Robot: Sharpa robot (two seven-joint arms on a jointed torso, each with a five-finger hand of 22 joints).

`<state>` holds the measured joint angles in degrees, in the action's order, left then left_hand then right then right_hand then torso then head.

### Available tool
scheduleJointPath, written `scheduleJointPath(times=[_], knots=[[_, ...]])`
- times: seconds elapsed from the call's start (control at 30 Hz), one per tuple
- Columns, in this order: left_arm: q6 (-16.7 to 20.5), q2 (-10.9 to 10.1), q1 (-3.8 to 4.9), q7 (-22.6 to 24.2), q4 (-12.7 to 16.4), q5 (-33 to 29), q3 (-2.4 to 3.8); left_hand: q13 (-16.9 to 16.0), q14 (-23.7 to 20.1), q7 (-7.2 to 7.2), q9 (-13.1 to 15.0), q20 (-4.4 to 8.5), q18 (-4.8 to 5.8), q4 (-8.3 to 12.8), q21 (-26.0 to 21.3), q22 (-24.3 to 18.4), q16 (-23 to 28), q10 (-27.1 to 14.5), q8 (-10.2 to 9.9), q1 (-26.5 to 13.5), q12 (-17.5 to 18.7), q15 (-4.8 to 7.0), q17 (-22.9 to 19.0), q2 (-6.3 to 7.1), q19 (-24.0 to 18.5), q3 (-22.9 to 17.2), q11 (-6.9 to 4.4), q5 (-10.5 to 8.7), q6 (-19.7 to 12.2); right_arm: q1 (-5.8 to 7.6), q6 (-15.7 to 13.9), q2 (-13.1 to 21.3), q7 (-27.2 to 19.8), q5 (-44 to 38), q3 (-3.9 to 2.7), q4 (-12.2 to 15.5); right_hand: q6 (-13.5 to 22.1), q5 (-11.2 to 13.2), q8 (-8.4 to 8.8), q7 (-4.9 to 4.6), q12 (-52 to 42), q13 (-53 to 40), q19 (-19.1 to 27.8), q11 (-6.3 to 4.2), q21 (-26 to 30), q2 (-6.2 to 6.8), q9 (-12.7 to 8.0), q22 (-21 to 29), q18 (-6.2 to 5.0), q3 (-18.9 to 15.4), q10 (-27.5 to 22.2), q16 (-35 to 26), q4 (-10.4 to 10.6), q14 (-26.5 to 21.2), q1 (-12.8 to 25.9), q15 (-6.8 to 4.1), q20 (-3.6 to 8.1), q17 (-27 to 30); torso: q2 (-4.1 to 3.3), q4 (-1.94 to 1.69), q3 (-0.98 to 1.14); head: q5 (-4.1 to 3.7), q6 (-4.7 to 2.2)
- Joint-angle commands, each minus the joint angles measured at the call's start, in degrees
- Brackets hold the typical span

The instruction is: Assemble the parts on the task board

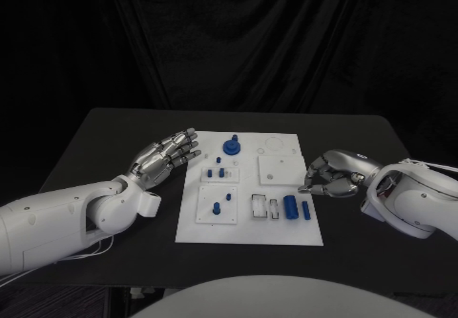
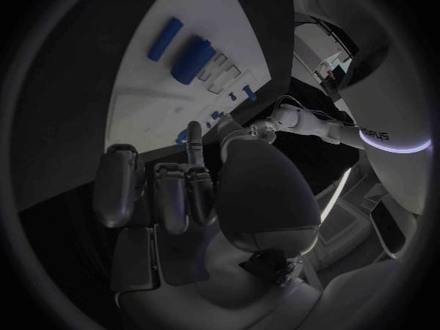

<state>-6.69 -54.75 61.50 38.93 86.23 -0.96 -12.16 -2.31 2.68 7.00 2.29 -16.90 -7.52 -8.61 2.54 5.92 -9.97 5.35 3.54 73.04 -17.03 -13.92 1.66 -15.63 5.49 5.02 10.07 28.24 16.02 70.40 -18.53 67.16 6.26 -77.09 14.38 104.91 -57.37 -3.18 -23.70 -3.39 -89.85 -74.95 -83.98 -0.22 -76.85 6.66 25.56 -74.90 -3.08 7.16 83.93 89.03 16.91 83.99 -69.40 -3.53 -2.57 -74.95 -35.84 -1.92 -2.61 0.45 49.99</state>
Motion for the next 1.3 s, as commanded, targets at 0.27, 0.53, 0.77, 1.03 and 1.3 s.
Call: scheduleJointPath(times=[0.27,0.53,0.77,1.03,1.3], knots=[[-0.82,-0.07,-0.04,5.29,-0.03,-0.09,0.05,-0.01,0.17,-0.15,-0.06,0.22,0.52,-0.11,-0.2,-0.12,-0.14,0.14,0.26,0.42,0.08,0.21,0.0,-0.17,-0.05,-0.3,0.29,0.4,0.02,-2.4,4.3,-1.85,17.14,-8.43,-0.06,0.54,1.05,-1.82,-6.32,1.58,-0.15,-15.05,-4.38,-1.78,-8.61,1.6,7.28,-13.69,1.99,1.72,6.07,0.97,0.11,6.01,9.7,-1.75,1.46,-15.05,-0.02,-0.17,0.05,-0.97,0.01],[-1.32,0.04,-0.05,4.63,-0.16,-0.09,0.05,0.04,0.16,-0.28,-0.1,0.15,0.52,-0.07,-0.11,0.04,-0.16,-0.1,0.19,0.53,0.41,0.08,0.0,-0.3,0.17,-0.45,0.26,0.45,-0.19,-3.67,4.28,-3.35,20.33,-10.79,-0.07,0.67,2.0,-5.01,-6.99,1.67,-0.15,-15.05,-4.89,-1.87,-10.21,1.17,9.31,-14.11,2.32,2.14,6.07,0.97,0.1,6.01,10.84,-1.92,1.71,-15.05,-0.07,-0.05,0.15,-0.83,0.01],[-1.57,0.11,-0.06,4.13,-0.15,-0.09,0.05,0.05,0.15,-0.27,-0.1,0.12,0.52,-0.04,-0.03,0.14,-0.16,-0.21,0.18,0.61,0.48,0.01,0.0,-0.4,0.37,-0.58,0.12,0.51,-0.22,-4.25,5.03,-4.31,21.49,-11.2,-0.08,0.51,2.62,-7.37,-7.09,1.61,-0.15,-15.05,-4.85,-1.82,-10.26,-0.02,10.23,-14.1,2.31,2.91,6.07,0.97,-0.02,6.01,11.28,-1.9,1.69,-15.05,-0.07,0.03,0.1,-0.92,0.01],[-1.98,0.16,-0.08,3.41,-0.29,-0.09,0.05,0.05,0.15,-0.16,-0.09,0.1,0.53,0.02,0.05,0.2,-0.2,-0.28,0.19,0.7,0.52,-0.05,0.01,-0.44,0.52,-0.69,0.0,0.57,-0.17,-4.56,4.16,-5.28,21.57,-11.72,-0.09,0.17,2.98,-7.61,-6.98,1.55,-0.15,-15.05,-4.83,-1.77,-10.27,-0.17,10.49,-14.09,2.31,3.24,6.07,0.97,-0.17,6.01,10.63,-1.87,1.66,-15.05,-0.1,0.03,0.07,-0.94,0.01],[-2.48,0.18,-0.1,2.56,-0.35,-0.09,0.05,0.03,0.26,0.18,-0.06,0.07,0.65,0.04,0.12,0.21,-0.47,-0.28,0.26,0.76,0.42,-0.24,0.05,-0.45,0.67,-0.82,-0.22,0.56,0.03,-4.7,3.31,-6.12,21.45,-12.23,-0.09,-0.08,3.02,-7.47,-6.98,1.53,-0.15,-15.05,-4.78,-1.75,-10.17,-0.18,10.56,-14.05,2.28,3.24,6.07,0.97,-0.11,6.01,10.61,-1.86,1.66,-15.05,-0.12,0.07,0.12,-0.73,0.01]])
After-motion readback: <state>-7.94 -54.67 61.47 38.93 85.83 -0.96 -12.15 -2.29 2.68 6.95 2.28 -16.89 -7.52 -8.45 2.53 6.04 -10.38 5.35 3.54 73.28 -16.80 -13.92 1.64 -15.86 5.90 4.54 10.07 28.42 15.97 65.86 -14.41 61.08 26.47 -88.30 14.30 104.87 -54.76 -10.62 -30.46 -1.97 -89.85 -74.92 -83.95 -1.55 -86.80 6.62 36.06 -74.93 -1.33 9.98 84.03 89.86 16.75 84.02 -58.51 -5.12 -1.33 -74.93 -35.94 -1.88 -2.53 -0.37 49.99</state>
